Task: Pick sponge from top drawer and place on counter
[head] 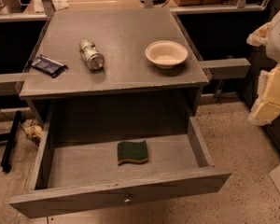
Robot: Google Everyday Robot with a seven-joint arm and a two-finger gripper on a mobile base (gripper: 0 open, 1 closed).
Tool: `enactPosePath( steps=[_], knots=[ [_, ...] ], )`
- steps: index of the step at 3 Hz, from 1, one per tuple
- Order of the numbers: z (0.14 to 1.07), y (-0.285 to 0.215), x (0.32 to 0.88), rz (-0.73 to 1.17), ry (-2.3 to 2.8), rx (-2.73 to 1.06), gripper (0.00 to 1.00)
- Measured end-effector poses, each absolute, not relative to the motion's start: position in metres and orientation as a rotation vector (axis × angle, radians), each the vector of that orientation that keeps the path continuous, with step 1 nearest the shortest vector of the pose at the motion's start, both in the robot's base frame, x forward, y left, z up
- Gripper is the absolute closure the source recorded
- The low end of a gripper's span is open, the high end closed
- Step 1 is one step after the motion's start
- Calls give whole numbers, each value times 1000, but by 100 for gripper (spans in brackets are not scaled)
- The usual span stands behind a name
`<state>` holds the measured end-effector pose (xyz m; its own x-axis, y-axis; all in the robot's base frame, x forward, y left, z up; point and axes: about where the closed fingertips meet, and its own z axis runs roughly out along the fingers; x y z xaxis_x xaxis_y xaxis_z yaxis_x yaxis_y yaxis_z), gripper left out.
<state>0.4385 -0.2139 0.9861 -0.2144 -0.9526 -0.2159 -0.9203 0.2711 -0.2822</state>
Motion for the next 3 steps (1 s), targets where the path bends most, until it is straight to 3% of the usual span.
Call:
enactPosePath(
  steps=[1,3],
  knots=[
    [987,-212,439,-131,2195,-1707,0],
    [988,-161,470,-119,2011,-1839,0]
  ],
)
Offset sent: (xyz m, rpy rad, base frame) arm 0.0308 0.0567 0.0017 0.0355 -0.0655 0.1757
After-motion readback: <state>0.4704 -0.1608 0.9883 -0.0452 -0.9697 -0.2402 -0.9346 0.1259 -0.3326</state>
